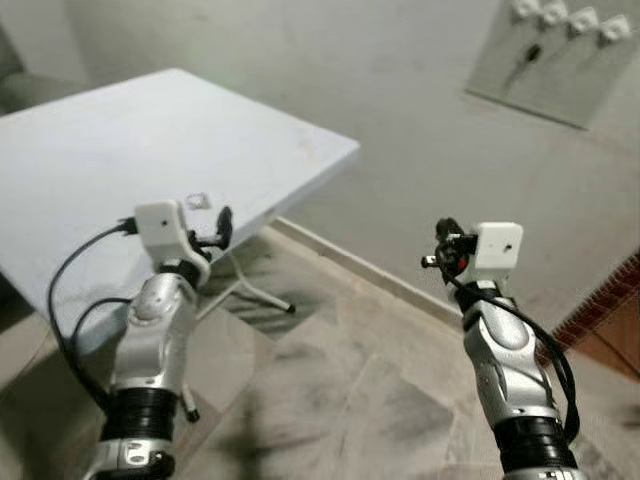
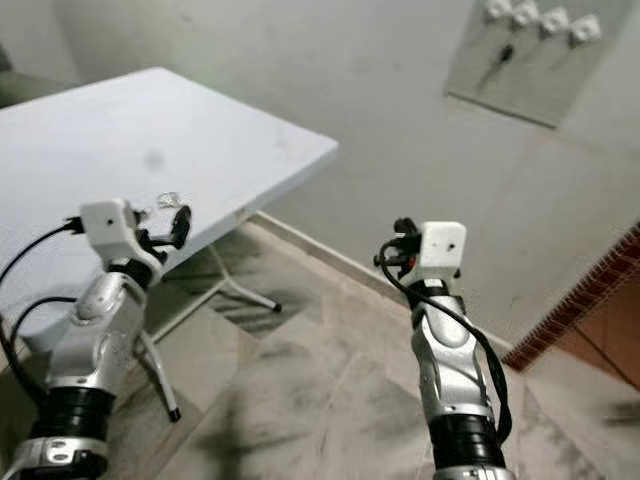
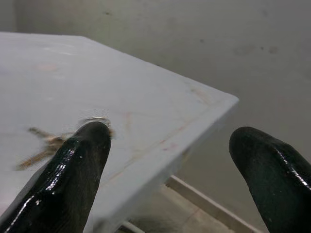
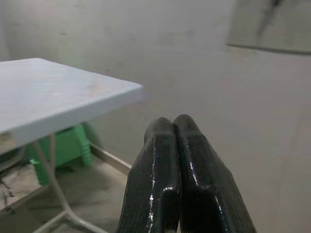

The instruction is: Hang keys on a hook

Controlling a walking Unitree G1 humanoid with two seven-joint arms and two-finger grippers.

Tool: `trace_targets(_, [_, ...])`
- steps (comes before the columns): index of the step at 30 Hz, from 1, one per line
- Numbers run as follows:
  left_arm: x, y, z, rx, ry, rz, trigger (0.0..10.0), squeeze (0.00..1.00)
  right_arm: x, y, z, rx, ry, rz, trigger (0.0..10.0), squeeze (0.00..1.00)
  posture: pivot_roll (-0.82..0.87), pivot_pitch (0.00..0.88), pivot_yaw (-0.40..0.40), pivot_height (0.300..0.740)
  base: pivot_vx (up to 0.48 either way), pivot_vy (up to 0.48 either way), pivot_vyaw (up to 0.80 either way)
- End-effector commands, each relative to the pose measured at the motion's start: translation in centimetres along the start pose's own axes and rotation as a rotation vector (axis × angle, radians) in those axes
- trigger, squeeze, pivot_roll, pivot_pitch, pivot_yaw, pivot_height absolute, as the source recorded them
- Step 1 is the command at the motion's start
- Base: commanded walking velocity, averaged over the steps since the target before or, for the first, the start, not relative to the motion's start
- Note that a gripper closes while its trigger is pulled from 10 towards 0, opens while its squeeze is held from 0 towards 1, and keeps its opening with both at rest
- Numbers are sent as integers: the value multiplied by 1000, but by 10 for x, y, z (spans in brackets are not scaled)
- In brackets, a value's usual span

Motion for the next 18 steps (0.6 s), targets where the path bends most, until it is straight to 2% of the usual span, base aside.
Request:
trace_targets(1, [11,3,-1,-11,-14,-34,10000,0,7,1,7,23,-6,-18,10000,0,41,0,-27,740,0,0,-644])
trace_targets(18, [18,4,-6,-36,-6,-57,10000,0,10,1,9,25,-22,-26,10000,0,34,0,-26,740,0,0,-643])
Point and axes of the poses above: a point about 5 cm out from each wrist's last joint towards the gripper, its own y axis pointing out of the wrist towards the gripper, its own z axis along the axis of the wrist's last joint, x = y × z, the point moved 1 cm from there along y, pointing out of the wrist towards the gripper, and after that the axes turned 5 degrees about -y, right-handed, at the moved point
